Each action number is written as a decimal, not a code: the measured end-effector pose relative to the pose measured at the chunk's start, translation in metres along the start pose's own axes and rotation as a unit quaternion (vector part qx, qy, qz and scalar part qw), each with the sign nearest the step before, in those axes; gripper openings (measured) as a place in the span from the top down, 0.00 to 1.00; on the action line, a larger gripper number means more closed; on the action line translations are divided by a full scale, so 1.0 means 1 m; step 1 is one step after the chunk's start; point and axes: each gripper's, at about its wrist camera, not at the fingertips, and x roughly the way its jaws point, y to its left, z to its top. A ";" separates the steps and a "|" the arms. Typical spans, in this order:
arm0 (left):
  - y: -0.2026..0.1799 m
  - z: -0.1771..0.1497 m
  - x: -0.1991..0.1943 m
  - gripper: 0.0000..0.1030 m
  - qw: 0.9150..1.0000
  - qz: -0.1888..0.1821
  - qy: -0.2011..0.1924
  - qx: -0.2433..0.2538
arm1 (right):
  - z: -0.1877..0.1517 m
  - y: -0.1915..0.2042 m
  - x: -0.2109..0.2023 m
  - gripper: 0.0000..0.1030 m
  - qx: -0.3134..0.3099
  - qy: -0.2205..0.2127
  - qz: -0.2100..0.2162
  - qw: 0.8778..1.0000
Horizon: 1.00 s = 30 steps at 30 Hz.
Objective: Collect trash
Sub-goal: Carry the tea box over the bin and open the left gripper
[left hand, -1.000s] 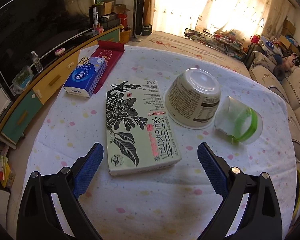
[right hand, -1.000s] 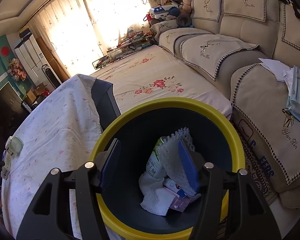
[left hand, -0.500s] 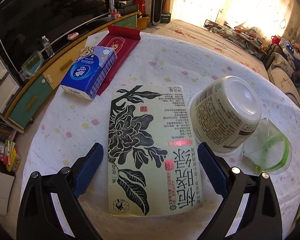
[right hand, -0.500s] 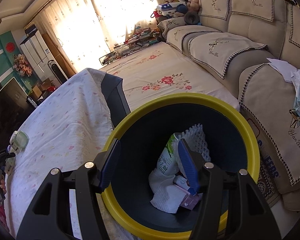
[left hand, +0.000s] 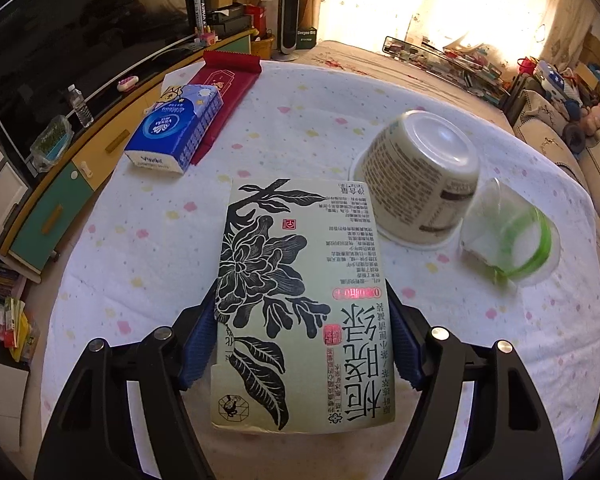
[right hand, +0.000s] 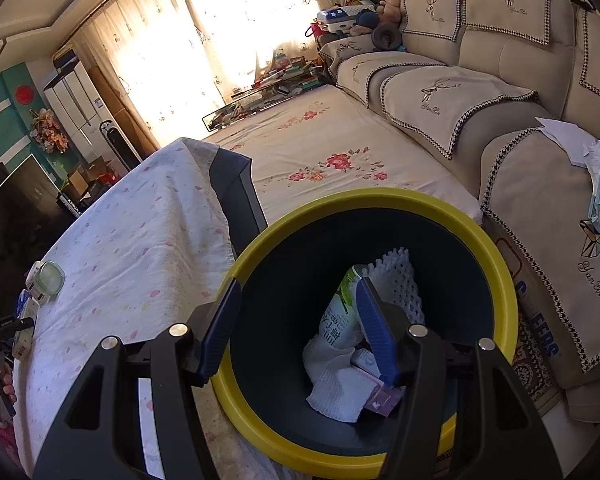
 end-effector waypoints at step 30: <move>-0.219 -0.149 -0.162 0.30 0.935 -0.231 -0.036 0.265 | 0.000 -0.046 -0.049 0.45 0.030 -0.038 -0.020 0.999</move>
